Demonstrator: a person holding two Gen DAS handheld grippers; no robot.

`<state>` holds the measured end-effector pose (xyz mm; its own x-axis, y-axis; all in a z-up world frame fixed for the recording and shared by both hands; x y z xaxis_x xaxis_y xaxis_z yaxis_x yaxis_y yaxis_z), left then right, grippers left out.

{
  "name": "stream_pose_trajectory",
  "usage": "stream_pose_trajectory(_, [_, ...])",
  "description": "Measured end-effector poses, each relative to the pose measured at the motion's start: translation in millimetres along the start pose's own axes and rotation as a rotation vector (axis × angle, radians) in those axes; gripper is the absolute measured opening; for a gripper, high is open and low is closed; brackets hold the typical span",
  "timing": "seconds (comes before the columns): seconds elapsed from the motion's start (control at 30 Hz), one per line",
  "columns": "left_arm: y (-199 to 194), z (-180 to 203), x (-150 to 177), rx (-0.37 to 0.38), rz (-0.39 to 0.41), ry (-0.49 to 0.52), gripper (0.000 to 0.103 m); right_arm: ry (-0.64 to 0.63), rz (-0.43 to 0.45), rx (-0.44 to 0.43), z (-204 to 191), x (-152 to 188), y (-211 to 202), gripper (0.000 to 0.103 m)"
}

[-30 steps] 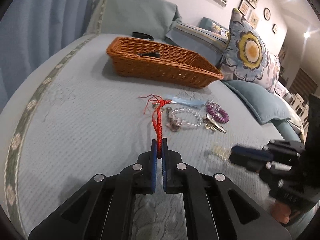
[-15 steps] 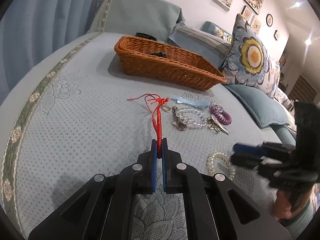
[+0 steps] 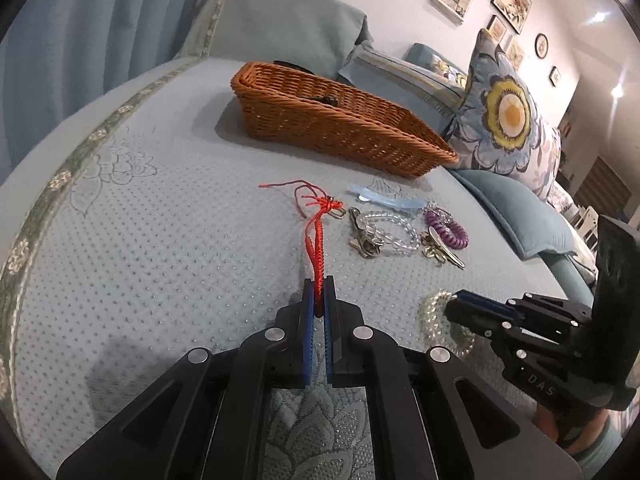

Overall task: Organize jewelry
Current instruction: 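Grasp the red cord keychain with the left tool while the right tool grasps the clear bead bracelet, then carry both items into the wicker basket and open both tools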

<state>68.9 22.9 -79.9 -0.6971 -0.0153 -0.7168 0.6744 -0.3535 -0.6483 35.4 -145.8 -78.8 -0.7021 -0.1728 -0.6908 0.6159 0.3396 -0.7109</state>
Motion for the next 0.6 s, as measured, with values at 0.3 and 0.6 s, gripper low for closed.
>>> stream_pose_trajectory(0.3, [11.3,-3.9,2.8,-0.066,-0.022,-0.016,0.005,0.104,0.009,-0.010,21.6,1.8,-4.3,0.008])
stream_pose_trajectory(0.6, [11.0,-7.7,0.0,-0.036,-0.038,-0.055,0.006,0.099,0.053,-0.035,20.6,2.6,-17.8,0.008])
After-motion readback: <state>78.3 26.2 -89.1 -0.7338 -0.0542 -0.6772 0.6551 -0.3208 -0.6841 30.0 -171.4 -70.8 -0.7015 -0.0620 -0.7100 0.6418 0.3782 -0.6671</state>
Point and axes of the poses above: each gripper's, at about its wrist camera, not at the fingertips, and y roughly the way its jaws point, z to its right, x to its underside, the point moved 1 cm from there along y, roughly the way its jaws point, and after that the axes turned 5 degrees about -x, right-handed, at the moved point
